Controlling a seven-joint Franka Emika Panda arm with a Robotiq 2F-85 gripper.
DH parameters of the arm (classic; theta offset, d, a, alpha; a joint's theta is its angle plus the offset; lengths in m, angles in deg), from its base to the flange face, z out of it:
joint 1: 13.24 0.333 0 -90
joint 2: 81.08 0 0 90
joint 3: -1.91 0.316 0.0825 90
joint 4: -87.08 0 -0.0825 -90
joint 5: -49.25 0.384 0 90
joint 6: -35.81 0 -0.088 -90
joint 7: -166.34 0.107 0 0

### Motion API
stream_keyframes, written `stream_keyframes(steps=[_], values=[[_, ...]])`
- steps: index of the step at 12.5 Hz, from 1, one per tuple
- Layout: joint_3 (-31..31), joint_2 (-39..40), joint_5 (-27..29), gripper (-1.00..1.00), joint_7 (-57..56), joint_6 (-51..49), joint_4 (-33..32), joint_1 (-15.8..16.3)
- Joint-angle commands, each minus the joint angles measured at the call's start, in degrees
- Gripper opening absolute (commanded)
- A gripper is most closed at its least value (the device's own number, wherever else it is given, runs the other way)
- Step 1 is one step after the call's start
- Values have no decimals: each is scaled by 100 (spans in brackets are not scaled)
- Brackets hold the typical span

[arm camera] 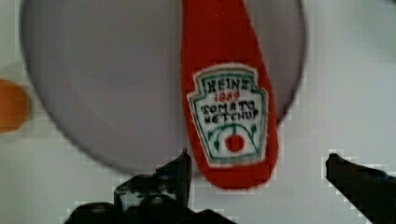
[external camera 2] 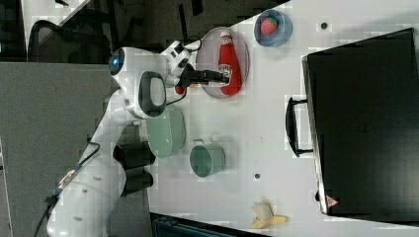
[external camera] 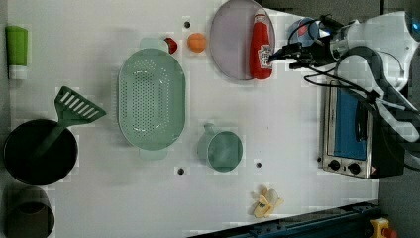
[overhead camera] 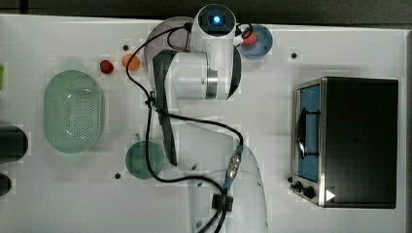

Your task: Pick ketchup from plate and place it on table.

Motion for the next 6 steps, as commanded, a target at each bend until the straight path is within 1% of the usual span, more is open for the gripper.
stream_keyframes(steps=[1,3,6], values=[[14,463,-113,100,-694,222,376,82],[13,742,-137,100,-697,472,543,103],[12,1049,-268,100,-700,965,620,126]])
